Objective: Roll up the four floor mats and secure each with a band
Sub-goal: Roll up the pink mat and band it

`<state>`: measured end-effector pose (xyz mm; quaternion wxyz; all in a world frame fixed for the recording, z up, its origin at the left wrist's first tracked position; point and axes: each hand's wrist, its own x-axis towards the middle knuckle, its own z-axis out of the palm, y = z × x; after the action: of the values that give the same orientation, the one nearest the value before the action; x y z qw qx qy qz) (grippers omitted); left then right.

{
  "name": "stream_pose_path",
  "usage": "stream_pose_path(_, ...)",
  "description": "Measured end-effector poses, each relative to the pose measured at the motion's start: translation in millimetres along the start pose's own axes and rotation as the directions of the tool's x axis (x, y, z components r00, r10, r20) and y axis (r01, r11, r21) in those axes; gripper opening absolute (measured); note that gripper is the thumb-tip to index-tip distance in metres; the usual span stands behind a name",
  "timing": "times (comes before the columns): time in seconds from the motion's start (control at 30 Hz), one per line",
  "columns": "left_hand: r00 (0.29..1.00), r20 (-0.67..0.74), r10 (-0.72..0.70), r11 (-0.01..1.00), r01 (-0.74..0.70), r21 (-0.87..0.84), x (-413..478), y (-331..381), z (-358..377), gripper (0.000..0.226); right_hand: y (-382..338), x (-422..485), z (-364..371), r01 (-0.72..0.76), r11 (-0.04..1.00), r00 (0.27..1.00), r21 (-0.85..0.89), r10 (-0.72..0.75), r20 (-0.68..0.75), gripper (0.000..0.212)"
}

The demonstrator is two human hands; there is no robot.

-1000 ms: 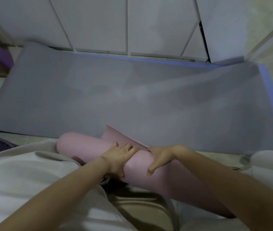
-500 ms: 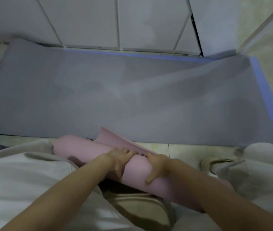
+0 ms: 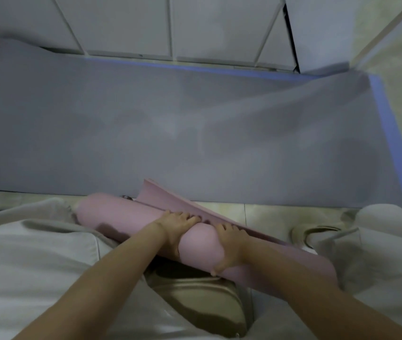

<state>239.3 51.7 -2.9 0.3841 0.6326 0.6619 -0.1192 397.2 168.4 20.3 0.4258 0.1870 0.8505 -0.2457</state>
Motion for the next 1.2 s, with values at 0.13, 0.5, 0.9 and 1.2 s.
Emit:
stream_pose_path(0.13,0.999,0.041,-0.019,1.000,0.020,-0.006,4.7,-1.3,1.4,0.112,0.8,2.6,0.9,0.002,1.000,0.999,-0.001,-0.002,-0.032,0.114)
stream_pose_path(0.5,0.994,-0.059,-0.092,0.951,0.105,0.291,-9.5,23.6,30.6,0.123,19.5,22.0,-9.2,-0.014,0.996,0.997,0.092,0.006,0.079,0.116)
stream_pose_path(0.9,0.998,-0.020,0.060,0.984,-0.056,0.168,7.9,7.9,-0.1,0.104,36.9,25.8,-18.6,-0.123,0.943,0.964,0.309,0.039,0.263,0.107)
stream_pose_path(1.2,0.959,0.277,0.066,0.998,-0.069,0.000,29.7,-4.8,-30.1,0.107,9.5,-16.3,10.2,0.005,0.999,0.992,-0.036,-0.009,-0.125,0.123)
